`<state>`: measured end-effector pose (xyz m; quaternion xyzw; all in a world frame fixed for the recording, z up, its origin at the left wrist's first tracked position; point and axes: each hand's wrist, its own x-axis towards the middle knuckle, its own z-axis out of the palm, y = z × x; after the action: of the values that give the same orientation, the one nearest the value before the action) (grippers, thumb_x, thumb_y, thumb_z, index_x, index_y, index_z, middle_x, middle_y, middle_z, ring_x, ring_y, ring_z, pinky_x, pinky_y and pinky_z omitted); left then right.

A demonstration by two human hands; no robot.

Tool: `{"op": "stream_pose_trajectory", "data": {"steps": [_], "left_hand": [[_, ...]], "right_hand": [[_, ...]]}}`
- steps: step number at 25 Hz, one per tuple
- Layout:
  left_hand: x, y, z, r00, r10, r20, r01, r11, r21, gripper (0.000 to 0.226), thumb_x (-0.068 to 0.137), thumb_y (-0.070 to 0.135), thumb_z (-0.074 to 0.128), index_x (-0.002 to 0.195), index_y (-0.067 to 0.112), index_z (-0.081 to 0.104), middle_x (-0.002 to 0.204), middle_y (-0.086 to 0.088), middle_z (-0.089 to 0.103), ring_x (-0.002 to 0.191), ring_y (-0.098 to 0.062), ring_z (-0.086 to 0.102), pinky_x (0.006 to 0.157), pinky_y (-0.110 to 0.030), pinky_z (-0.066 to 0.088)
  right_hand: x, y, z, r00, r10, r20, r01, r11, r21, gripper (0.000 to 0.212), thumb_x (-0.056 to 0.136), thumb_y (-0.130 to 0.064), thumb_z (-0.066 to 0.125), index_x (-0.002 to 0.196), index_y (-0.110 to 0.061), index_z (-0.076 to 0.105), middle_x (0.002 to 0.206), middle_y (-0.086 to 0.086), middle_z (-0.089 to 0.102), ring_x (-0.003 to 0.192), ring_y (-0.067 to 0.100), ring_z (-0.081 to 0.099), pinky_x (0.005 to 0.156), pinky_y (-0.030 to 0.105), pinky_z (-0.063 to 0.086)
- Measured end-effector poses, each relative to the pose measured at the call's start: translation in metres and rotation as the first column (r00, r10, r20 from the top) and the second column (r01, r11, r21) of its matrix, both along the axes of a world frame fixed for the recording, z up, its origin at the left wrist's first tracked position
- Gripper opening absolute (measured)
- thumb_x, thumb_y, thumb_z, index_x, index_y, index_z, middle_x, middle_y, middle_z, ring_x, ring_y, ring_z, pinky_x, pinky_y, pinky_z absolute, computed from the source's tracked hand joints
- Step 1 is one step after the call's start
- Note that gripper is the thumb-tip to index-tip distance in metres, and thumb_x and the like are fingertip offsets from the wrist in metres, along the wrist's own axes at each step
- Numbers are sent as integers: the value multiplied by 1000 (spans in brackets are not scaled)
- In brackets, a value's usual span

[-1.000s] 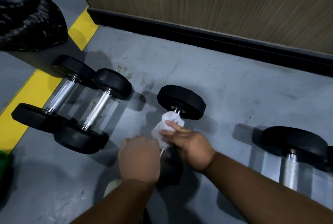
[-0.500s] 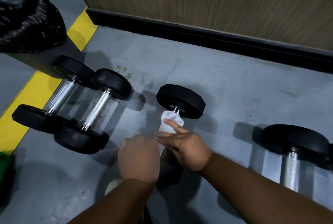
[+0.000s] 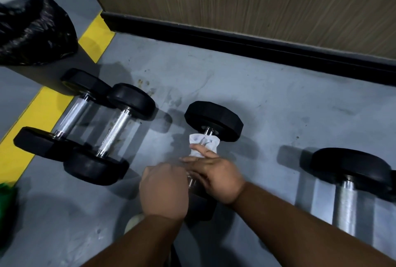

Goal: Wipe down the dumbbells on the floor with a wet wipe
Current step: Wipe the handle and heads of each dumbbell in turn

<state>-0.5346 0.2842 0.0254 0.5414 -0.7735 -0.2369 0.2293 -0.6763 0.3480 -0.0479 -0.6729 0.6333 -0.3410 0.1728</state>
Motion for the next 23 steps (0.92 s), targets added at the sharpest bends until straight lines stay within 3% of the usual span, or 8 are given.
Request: {"op": "stream_pose_trajectory", "data": {"steps": [3,7,11,15,17,19,21,23], "left_hand": [[0,0,-1,1000,-1,-9,1,1000,7,35,78,39,40,51,25,23,50,8,33,68,-27,47,59,-44,45],[-1,1,0,1000,15,-17,-15,1000,10,35,78,40,39,50,24,26,52,9,34,68,-28,49,60,-44,46],[0,-1,-2,1000,5,-6,-5,1000,-7,34,77,38,40,50,23,25,50,8,33,67,-27,48,59,-42,44],[-1,-1,-3,999,-2,-32,1,1000,-6,35,78,38,41,50,25,23,50,7,34,66,-25,47,59,-41,44],[0,0,-3,999,18,-39,-18,1000,15,36,78,39,42,50,24,24,52,7,34,67,-25,48,59,-44,45],[0,1,-3,999,22,-43,-21,1000,23,36,78,39,42,50,24,25,52,7,35,68,-24,47,60,-45,46],[0,1,-3,999,25,-37,-24,999,22,36,78,38,42,50,23,25,52,7,37,69,-23,47,60,-45,47],[0,0,-3,999,30,-16,-29,999,19,36,78,38,42,50,20,28,52,6,38,69,-23,48,60,-45,47]], "right_hand": [[-28,-16,1,1000,5,-8,-6,999,-36,24,100,-25,58,119,-21,73,137,-10,65,136,15,53,102,39,53],[-33,-23,4,981,-161,108,162,987,-6,19,101,-21,58,110,-14,74,138,-3,64,142,15,46,108,38,48],[-4,-4,3,998,-32,59,31,999,16,23,102,-28,56,115,-22,73,138,-15,63,149,14,35,104,39,52],[-12,0,19,985,-139,101,153,978,-140,22,96,-7,60,112,-11,74,147,-4,56,145,17,43,106,38,51],[-17,5,26,926,-309,219,351,917,-191,17,92,1,64,106,-3,73,142,6,61,139,21,51,108,38,49],[-14,13,28,844,-439,308,505,844,-179,13,89,0,69,102,-1,72,128,5,69,127,17,61,101,36,53],[-7,15,31,768,-574,284,619,779,-102,14,88,-14,74,100,-8,71,112,-3,70,109,8,65,89,32,56],[3,6,33,630,-736,249,737,667,106,31,81,-37,81,100,-19,64,103,-8,60,98,9,58,83,28,51]]}}
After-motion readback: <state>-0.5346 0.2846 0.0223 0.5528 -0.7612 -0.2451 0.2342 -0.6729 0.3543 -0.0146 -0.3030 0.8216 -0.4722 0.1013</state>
